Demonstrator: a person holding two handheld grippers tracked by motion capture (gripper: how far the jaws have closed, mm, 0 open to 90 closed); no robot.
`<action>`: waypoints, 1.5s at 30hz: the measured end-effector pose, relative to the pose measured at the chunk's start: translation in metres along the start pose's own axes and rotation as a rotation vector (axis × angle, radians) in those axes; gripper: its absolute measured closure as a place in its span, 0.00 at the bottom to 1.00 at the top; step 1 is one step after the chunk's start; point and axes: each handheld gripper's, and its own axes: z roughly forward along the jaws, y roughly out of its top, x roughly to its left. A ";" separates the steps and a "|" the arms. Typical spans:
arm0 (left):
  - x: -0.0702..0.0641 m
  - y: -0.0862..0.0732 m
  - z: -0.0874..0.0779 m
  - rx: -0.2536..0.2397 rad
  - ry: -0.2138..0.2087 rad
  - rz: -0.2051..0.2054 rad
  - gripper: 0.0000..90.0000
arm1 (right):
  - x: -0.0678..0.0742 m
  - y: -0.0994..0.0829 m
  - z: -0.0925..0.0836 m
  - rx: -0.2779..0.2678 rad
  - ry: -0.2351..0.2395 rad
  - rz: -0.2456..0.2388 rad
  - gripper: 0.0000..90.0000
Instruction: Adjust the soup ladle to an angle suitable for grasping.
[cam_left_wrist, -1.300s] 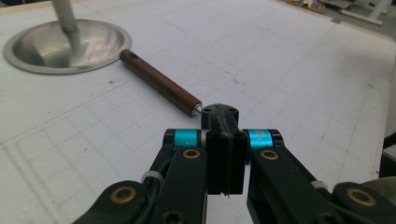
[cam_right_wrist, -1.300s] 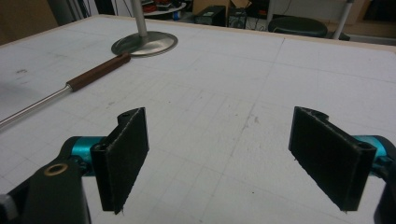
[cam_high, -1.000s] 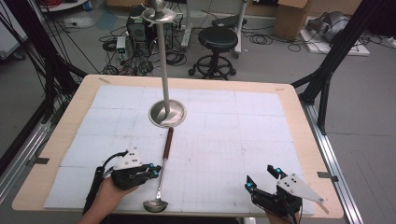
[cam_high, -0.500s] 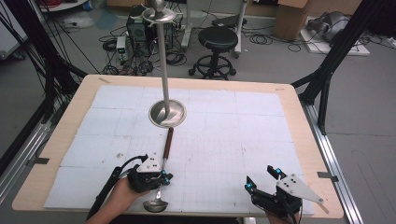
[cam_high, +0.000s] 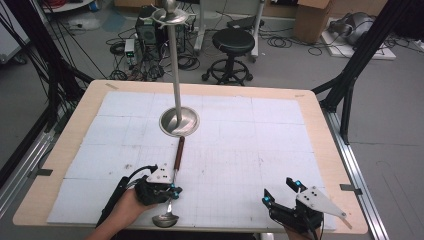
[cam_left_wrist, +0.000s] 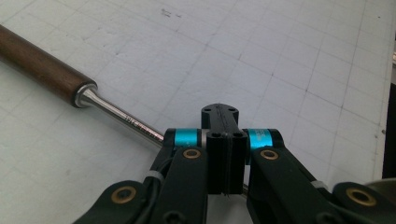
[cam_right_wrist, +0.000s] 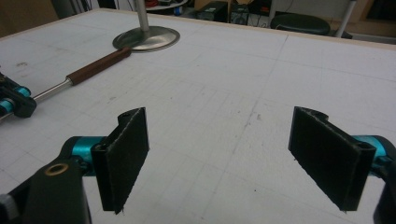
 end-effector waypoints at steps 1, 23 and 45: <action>0.000 0.000 -0.001 0.001 0.001 -0.001 1.00 | 0.000 0.000 0.000 0.000 0.000 0.001 0.21; 0.018 -0.009 -0.027 -0.014 0.073 -0.075 0.97 | 0.000 0.000 -0.001 0.002 -0.002 -0.001 0.21; 0.022 -0.032 -0.052 -0.179 0.200 -0.208 0.99 | 0.007 0.000 0.008 0.033 0.062 -0.030 0.31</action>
